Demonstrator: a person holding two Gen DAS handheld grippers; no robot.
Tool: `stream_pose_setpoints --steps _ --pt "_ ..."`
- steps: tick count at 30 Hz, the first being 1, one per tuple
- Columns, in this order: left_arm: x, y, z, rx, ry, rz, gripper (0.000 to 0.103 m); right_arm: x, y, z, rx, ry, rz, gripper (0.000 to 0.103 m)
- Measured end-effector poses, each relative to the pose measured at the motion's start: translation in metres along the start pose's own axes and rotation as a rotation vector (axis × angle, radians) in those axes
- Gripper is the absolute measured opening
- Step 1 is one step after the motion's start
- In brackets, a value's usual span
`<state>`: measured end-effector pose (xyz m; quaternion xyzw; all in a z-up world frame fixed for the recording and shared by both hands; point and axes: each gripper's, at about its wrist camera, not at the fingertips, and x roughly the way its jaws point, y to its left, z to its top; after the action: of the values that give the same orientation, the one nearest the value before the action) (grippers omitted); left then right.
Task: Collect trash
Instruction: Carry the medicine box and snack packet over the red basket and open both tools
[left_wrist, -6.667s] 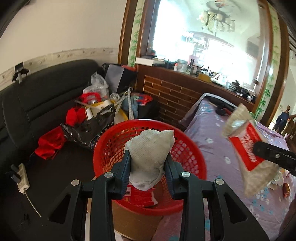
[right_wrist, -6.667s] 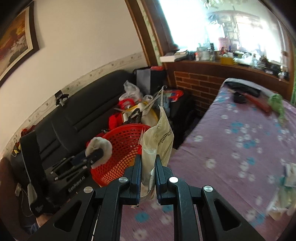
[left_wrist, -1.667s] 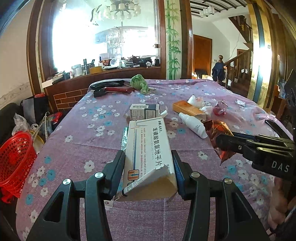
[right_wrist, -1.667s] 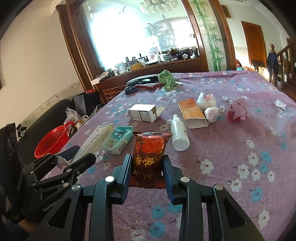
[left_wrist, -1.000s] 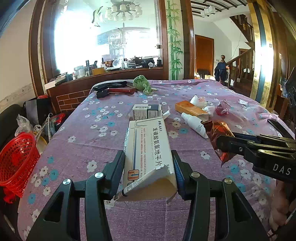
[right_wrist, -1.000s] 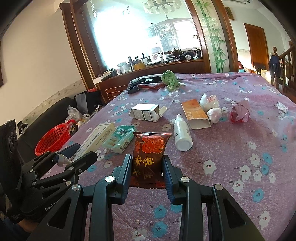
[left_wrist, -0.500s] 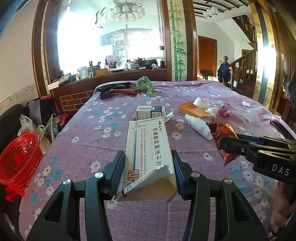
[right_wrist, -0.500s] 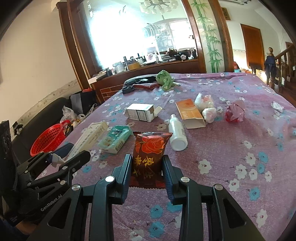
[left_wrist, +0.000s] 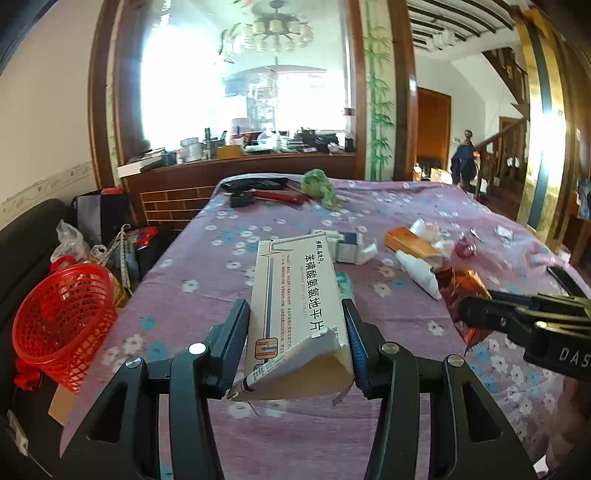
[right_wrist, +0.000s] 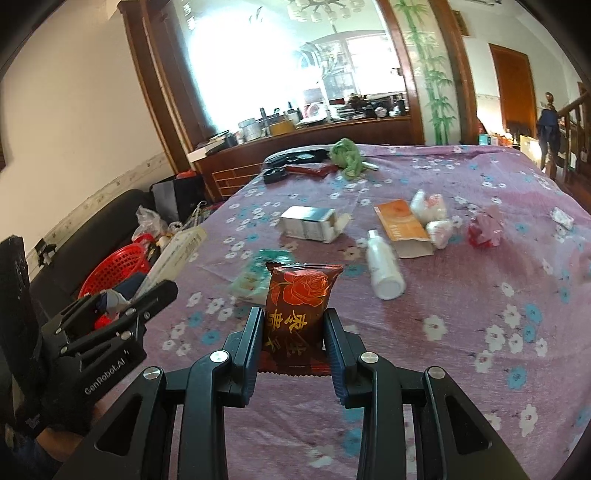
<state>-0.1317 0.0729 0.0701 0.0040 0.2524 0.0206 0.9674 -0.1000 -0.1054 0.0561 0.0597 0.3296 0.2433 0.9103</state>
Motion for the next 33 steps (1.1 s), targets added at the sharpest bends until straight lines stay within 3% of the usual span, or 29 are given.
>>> stream_pose_setpoints --steps 8,18,27,33 --pt "-0.021 0.057 0.009 -0.097 -0.023 0.044 0.048 0.013 0.048 0.014 -0.054 0.046 0.071 0.035" --pt "-0.048 0.168 0.009 -0.24 -0.036 0.182 0.048 0.046 0.134 0.043 -0.153 0.116 0.192 0.035" --pt "-0.054 0.259 -0.005 -0.326 0.006 0.301 0.048 0.094 0.214 0.065 -0.208 0.181 0.301 0.035" --pt "-0.039 0.291 -0.011 -0.357 0.05 0.313 0.048 0.132 0.263 0.077 -0.235 0.218 0.344 0.035"
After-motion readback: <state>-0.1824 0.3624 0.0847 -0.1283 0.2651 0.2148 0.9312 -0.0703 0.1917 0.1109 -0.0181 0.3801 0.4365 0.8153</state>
